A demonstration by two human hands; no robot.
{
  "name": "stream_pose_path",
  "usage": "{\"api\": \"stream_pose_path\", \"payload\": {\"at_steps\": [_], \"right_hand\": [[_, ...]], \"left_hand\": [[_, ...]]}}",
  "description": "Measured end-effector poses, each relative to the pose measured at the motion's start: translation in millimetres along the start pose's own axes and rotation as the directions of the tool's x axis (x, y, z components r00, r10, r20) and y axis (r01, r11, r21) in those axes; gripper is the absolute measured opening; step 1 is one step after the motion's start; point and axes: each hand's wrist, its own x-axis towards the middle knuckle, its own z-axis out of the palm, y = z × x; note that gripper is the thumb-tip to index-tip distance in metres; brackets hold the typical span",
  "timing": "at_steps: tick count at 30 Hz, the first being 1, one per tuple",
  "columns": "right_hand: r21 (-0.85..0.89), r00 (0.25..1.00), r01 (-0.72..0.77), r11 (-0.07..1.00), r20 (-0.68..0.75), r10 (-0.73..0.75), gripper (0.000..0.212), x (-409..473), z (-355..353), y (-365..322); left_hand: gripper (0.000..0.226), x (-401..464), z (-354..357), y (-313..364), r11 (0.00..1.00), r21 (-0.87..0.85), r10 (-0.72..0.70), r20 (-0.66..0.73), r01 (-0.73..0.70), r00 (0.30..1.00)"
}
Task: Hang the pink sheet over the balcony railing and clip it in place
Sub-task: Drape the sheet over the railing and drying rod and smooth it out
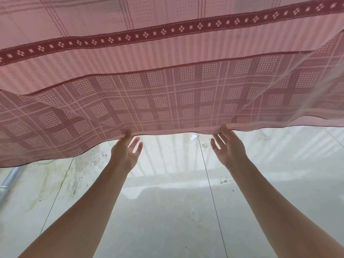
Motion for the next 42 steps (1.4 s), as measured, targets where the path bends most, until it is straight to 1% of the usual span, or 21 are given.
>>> {"api": "stream_pose_path", "payload": {"at_steps": [2,6,10,13,16,18,21,22,24,26,27,28,29,30,31,32,33,35,37,39,42], "right_hand": [[0.023,1.000,-0.025,0.999,0.005,0.025,0.004,2.4,0.3,-2.8],[0.153,0.999,-0.048,0.987,0.006,0.048,0.029,7.5,1.1,-13.4],[0.309,0.997,-0.061,0.949,0.055,0.046,0.009,14.0,-1.5,-18.5],[0.319,0.995,-0.091,0.943,0.077,0.070,0.004,19.2,-8.6,-15.3],[0.320,0.995,-0.098,0.942,0.022,0.097,0.006,24.7,-17.8,-11.0],[0.310,0.994,-0.103,0.945,-0.012,0.113,0.005,27.0,-20.7,-10.5],[0.237,0.989,-0.129,0.963,-0.040,0.142,0.006,24.8,-19.1,-17.3],[0.192,0.986,-0.140,0.971,-0.057,0.154,0.007,21.0,-18.6,-21.0],[0.069,0.981,-0.154,0.986,-0.106,0.161,0.007,7.5,-19.8,-27.7],[-0.111,0.977,-0.163,0.980,-0.158,0.144,0.013,-11.1,-25.8,-29.1],[-0.249,0.976,-0.169,0.954,-0.180,0.126,0.018,-24.0,-31.5,-28.2],[-0.402,0.974,-0.175,0.899,-0.204,0.098,0.022,-37.5,-38.7,-27.9],[-0.547,0.973,-0.172,0.819,-0.224,0.054,0.026,-49.9,-45.3,-28.8],[-0.681,0.972,-0.165,0.713,-0.234,0.001,0.031,-60.4,-49.8,-31.5],[-0.795,0.971,-0.158,0.585,-0.232,-0.054,0.035,-71.5,-72.5,-43.7],[-0.887,0.972,-0.145,0.439,-0.210,-0.102,0.040,-82.0,-98.9,-57.0],[-0.948,0.977,-0.126,0.293,-0.170,-0.131,0.044,-88.3,-111.0,-62.3],[-0.995,0.983,-0.103,0.019,-0.104,-0.153,0.054,-106.8,-127.0,-72.5],[-0.976,0.982,-0.095,-0.194,-0.061,-0.177,0.061,-128.2,-135.2,-89.0],[-0.938,0.978,-0.096,-0.333,-0.027,-0.205,0.063,-145.8,-141.8,-116.0],[-0.908,0.968,-0.096,-0.408,0.010,-0.251,0.060,-164.2,-152.5,-157.4]], "left_hand": [[0.022,3.5,2.9,1.1,0.995,-0.097,-0.003,0.067,0.009,0.998],[0.020,6.8,12.9,-2.2,0.971,-0.231,-0.023,0.189,0.068,0.982],[0.024,6.8,23.3,-11.1,0.975,-0.205,-0.029,0.260,0.084,0.965],[0.024,8.7,24.3,-22.6,0.972,-0.223,-0.022,0.231,0.075,0.973],[0.034,9.3,22.2,-27.6,0.981,-0.188,-0.004,0.174,0.037,0.985],[0.029,10.1,21.4,-26.8,0.987,-0.158,0.015,0.108,0.003,0.994],[0.007,6.1,24.0,-24.9,0.998,-0.067,0.018,-0.029,-0.020,0.999],[0.006,2.5,26.0,-25.1,1.000,-0.029,0.009,-0.072,-0.011,0.997],[0.022,-13.1,31.0,-30.8,0.995,0.094,-0.014,-0.103,0.023,0.995],[0.036,-34.7,31.9,-46.7,0.931,0.355,-0.071,-0.043,0.082,0.997],[0.036,-48.8,31.7,-56.8,0.849,0.520,-0.105,0.002,0.088,0.995],[0.033,-62.6,30.0,-66.9,0.721,0.692,-0.122,0.073,0.038,0.990],[0.032,-74.1,26.7,-75.1,0.534,0.841,-0.117,0.177,-0.088,0.977],[0.034,-82.2,24.1,-79.3,0.308,0.909,-0.118,0.328,-0.279,0.937],[0.038,-96.6,32.5,-96.3,0.098,0.867,-0.147,0.498,-0.488,0.855],[0.041,-110.2,43.4,-113.0,-0.052,0.759,-0.178,0.632,-0.649,0.754],[0.044,-112.6,47.8,-114.3,-0.153,0.647,-0.187,0.723,-0.747,0.665],[0.047,-118.5,55.4,-111.7,-0.271,0.496,-0.159,0.822,-0.825,0.547],[0.048,-127.3,61.9,-110.3,-0.329,0.437,-0.130,0.857,-0.837,0.498],[0.048,-141.8,70.2,-109.0,-0.359,0.383,-0.139,0.880,-0.851,0.455],[0.046,-158.4,90.0,-112.5,-0.349,0.320,-0.149,0.909,-0.881,0.389]]}}
